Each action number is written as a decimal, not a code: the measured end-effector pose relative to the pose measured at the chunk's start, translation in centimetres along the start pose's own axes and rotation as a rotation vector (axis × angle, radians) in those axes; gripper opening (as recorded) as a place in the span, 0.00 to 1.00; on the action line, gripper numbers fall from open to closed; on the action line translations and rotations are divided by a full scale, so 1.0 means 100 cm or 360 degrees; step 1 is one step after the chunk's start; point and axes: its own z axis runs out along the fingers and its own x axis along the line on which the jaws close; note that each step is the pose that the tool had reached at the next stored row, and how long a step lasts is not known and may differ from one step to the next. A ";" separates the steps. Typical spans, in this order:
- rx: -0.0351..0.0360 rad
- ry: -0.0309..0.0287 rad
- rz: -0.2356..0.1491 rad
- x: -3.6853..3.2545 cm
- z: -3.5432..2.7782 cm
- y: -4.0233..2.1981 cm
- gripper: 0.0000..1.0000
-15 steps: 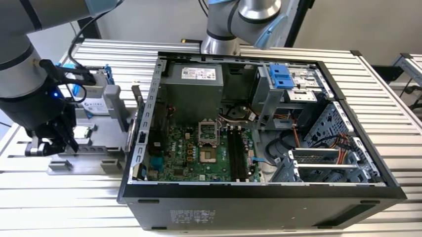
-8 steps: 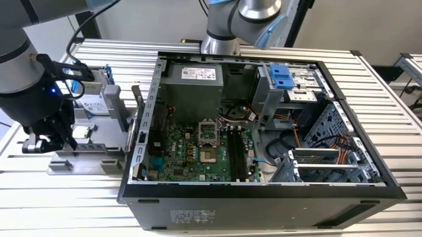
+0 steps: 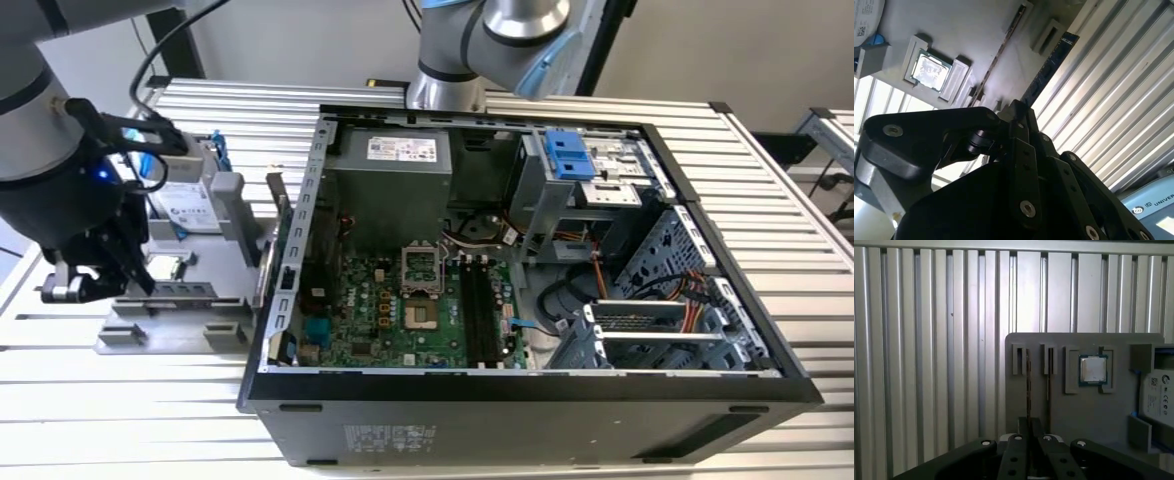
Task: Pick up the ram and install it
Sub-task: 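Pick up the ram and move it above insertion slot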
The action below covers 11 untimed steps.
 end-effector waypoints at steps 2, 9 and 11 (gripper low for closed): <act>0.0000 -0.00020 0.0000 -0.0002 -0.0039 0.0001 0.00; 0.0000 -0.00022 -0.0002 -0.0010 -0.0204 0.0001 0.00; 0.0000 -0.00018 -0.0011 -0.0013 -0.0254 0.0001 0.00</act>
